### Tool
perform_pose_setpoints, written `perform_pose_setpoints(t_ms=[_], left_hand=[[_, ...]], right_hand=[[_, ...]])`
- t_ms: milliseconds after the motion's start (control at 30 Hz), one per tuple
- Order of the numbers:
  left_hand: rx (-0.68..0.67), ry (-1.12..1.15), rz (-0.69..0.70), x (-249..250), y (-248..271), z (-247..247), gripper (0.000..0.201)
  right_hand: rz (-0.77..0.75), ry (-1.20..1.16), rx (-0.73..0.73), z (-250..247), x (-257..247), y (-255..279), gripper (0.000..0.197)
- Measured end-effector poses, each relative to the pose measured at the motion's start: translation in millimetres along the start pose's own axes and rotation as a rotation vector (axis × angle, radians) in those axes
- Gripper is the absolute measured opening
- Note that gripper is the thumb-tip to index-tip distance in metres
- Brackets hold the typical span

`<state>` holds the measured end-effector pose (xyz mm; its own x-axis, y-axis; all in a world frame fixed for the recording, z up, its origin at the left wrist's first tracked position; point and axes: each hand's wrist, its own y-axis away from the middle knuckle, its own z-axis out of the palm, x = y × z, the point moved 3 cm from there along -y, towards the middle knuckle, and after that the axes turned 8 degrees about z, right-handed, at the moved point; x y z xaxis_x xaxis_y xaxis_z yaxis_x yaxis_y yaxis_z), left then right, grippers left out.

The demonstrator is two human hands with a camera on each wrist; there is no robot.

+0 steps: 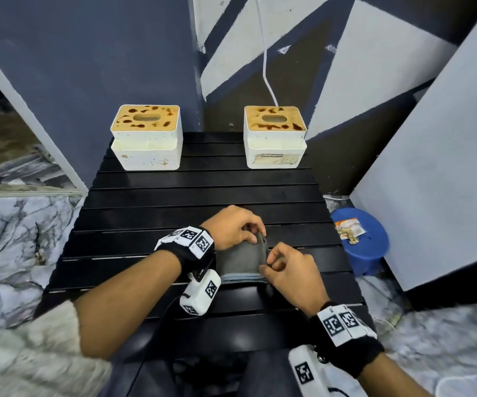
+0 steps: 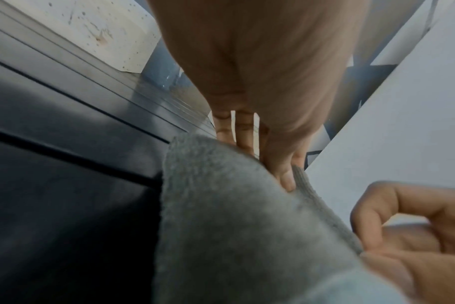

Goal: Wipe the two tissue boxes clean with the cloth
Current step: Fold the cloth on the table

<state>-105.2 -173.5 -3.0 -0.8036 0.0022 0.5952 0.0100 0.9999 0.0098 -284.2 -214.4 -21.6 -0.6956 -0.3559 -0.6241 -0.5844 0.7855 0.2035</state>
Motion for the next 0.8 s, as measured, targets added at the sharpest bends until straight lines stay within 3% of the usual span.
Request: perform_pose_setpoints(t_ms=[100, 200, 300, 400, 533, 633, 800], left_hand=[[0.005, -0.016, -0.038, -7.5, 1.7, 4.3, 0.023], [0.116, -0.007, -0.076, -18.9, 16.4, -2.6, 0.021], [0.231, 0.006, -0.115, -33.6, 47.3, -14.9, 0.02], [0.289, 0.009, -0.15, -49.5, 87.1, -22.5, 0.02], [0.272, -0.009, -0.219, -62.6, 136.8, -20.3, 0.034], [0.275, -0.03, -0.257, -68.0, 160.4, -17.3, 0.053], [0.272, -0.015, -0.292, -70.2, 174.6, -15.5, 0.037]], right_hand=[[-0.021, 0.112, 0.008, 1.3, -1.2, -2.5, 0.026], [-0.087, 0.097, 0.027, 0.1, -8.0, -7.4, 0.025], [-0.325, 0.125, 0.022, 4.2, -28.7, -7.9, 0.04], [-0.491, 0.365, -0.058, 22.8, -54.9, -4.4, 0.058], [-0.453, 0.616, -0.185, 57.3, -63.3, -5.1, 0.061], [-0.443, 0.714, -0.116, 66.3, -62.5, -2.0, 0.056], [-0.424, 0.687, 0.002, 61.6, -58.0, 5.8, 0.052]])
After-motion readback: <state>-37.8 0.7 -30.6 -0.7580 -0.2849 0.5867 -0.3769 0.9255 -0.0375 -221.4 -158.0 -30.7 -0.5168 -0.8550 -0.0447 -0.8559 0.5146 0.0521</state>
